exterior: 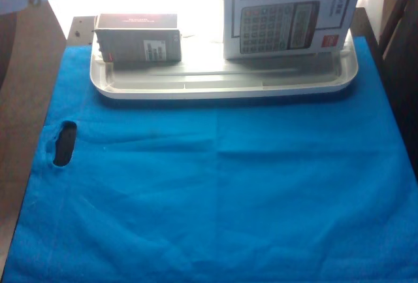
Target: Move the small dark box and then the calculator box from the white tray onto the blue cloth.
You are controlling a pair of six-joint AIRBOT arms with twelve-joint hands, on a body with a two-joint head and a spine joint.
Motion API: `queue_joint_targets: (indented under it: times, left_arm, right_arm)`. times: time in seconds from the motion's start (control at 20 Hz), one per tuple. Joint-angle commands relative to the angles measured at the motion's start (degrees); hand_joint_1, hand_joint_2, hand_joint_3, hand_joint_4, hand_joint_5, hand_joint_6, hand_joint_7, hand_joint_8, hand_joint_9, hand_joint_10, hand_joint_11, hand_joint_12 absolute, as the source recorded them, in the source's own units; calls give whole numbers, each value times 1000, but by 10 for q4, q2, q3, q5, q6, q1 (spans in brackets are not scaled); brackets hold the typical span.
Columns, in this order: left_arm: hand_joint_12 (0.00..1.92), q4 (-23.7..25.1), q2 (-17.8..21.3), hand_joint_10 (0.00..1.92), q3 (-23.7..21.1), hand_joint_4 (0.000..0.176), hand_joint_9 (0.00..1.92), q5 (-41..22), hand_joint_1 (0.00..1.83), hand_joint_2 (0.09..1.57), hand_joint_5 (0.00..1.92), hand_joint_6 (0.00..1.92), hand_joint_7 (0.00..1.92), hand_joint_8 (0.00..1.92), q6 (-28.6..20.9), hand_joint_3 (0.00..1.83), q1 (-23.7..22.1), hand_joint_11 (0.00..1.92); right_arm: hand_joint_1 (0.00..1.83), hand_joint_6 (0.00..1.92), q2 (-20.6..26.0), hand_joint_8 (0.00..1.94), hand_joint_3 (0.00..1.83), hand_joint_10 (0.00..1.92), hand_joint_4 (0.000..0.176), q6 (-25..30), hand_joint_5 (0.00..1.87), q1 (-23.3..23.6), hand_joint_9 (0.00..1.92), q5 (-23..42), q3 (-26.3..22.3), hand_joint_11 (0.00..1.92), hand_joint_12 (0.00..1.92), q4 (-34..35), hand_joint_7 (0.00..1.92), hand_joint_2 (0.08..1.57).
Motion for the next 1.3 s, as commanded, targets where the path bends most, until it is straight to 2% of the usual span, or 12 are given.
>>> queue_joint_targets:
  times: [0.0,0.05,0.2,0.25,0.3,0.35,0.45,0.6,0.7,0.9,1.0,1.25]
  left_arm:
    - [691,2,0,16,5,27,365,-61,714,946,421,5,422,5,-7,1,-9,14]
    - [737,6,0,8,9,45,417,-55,740,938,449,2,456,2,-15,0,-10,21]
    - [750,26,0,0,27,36,407,-17,801,920,472,5,419,0,-33,0,-20,0]
    - [698,52,-2,0,47,13,407,38,893,915,525,2,405,0,-45,0,-41,22]
    - [698,58,-2,0,50,13,407,50,893,915,525,2,405,0,-47,0,-46,22]
    - [691,72,-4,5,58,30,422,73,925,908,547,8,434,10,-51,0,-56,25]
    - [741,131,-17,17,85,2,519,132,965,892,586,8,536,12,-84,0,-92,153]
    - [718,196,-33,1,106,0,577,213,1062,899,572,0,610,1,-86,2,-147,246]
    - [989,233,-46,4,121,0,553,262,1019,798,557,2,610,2,-86,2,-171,96]
    - [1105,265,-64,6,137,0,532,310,1043,785,590,1,574,0,-86,1,-178,64]
    - [981,277,-75,16,145,0,599,329,1054,797,589,1,596,3,-86,0,-178,248]
    - [636,302,-102,3,166,0,636,364,1002,783,629,4,648,2,-86,0,-178,329]
  right_arm:
    - [445,16,1,3,13,5,0,4,229,10,129,67,4,0,147,18,237,914]
    - [430,12,1,3,9,2,0,4,229,10,124,67,4,1,144,18,238,912]
    - [413,4,-2,1,2,0,0,4,247,10,128,67,6,0,182,18,251,911]
    - [429,6,-5,3,4,3,0,4,265,10,139,67,7,0,177,17,259,928]
    - [429,6,-6,3,4,3,0,4,265,10,139,67,7,0,177,17,259,928]
    - [429,8,-7,3,7,2,0,4,274,10,140,68,7,0,174,17,264,940]
    - [414,3,-8,0,4,0,0,4,264,10,125,68,7,0,176,17,250,935]
    - [417,0,-10,0,8,0,0,4,224,10,101,68,7,0,148,16,210,954]
    - [412,0,-14,0,13,0,0,4,213,10,89,68,8,0,147,13,197,971]
    - [396,9,-18,4,12,3,0,4,250,10,69,67,9,0,62,7,195,1020]
    - [391,0,-19,0,3,3,0,5,277,10,114,67,9,18,97,4,233,1011]
    - [393,2,-22,0,0,4,0,6,257,10,112,67,9,3,94,-2,211,995]
